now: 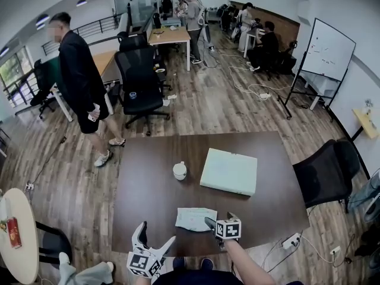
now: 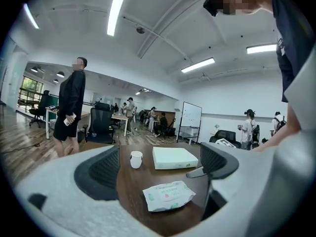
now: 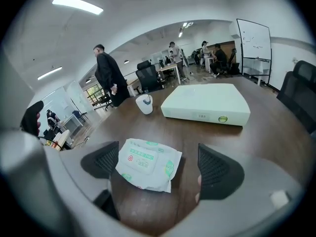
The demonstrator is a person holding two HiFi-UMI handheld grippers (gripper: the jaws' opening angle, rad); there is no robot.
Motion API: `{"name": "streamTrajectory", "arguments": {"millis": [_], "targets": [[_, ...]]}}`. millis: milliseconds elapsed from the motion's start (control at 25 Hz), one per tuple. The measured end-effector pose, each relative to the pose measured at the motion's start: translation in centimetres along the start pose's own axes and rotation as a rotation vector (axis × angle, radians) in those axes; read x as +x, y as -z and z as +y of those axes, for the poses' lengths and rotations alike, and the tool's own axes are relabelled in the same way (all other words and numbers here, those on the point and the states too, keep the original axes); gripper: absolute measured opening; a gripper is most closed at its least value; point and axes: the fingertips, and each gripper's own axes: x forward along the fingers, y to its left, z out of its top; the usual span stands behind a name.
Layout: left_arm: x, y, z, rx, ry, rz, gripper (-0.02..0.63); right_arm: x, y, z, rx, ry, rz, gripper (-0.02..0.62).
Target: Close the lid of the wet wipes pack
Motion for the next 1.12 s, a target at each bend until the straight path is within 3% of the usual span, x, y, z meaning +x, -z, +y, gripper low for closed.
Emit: {"name": "streamTrajectory", "arguments": {"millis": [360, 680, 1120], "targets": [[0.5, 0.6, -0.1, -0.006, 0.025, 0.004, 0.502, -7.6, -3.2, 3.5, -0.078, -0.103, -0.226, 0.5], [0.7, 0.8, -0.5, -0.014, 0.036, 0.007, 0.502, -13.4, -4.3, 6.1, -0.169, -0.138, -0.409, 0.481], [0.7, 1.3, -0.2, -0.006, 0.044, 0.024, 0.502, -15.2, -3.9, 6.4, -0.171, -0.119, -0.459, 0.472]]}}
